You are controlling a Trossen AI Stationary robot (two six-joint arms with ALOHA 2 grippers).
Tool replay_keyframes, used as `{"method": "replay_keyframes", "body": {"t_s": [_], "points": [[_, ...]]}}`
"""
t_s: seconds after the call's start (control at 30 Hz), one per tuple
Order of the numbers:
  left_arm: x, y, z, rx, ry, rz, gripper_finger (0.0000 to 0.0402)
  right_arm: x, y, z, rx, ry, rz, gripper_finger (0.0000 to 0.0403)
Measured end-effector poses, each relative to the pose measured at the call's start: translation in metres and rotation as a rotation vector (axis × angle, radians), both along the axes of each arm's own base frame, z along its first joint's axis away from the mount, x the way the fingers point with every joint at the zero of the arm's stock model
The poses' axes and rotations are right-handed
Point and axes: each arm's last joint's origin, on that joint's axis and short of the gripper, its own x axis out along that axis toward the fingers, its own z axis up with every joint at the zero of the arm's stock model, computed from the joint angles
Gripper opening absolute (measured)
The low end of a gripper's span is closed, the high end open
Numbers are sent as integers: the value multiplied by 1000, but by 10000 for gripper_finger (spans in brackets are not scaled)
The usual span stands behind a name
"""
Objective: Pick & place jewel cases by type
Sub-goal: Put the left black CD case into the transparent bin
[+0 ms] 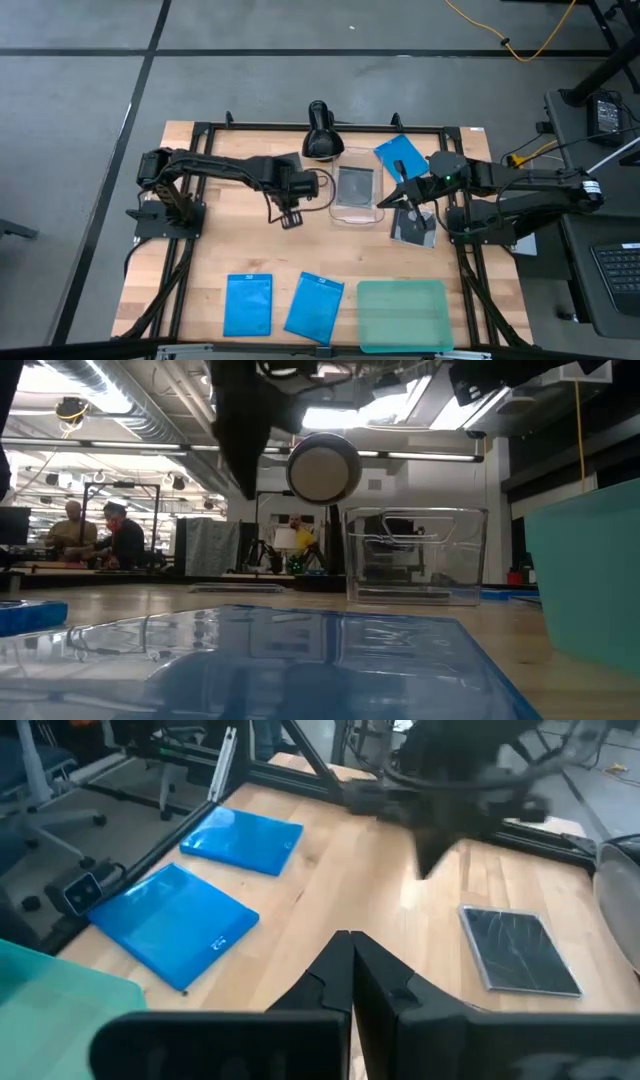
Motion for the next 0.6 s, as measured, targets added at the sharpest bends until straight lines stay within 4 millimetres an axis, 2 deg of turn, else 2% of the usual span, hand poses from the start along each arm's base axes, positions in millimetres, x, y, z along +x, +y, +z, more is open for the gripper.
{"method": "replay_keyframes", "body": {"t_s": [0.2,0.37,0.5,0.6], "points": [[-18,51,-31,114,106,84,2,14,-2,-9,-14,37,-39,6],[-39,93,-67,90,113,131,2,23,-3,-18,19,82,-52,6],[-53,114,-85,72,91,145,2,26,-3,-20,62,105,-71,6],[-60,123,-94,51,78,156,1,26,-3,-20,84,106,-81,6]]}}
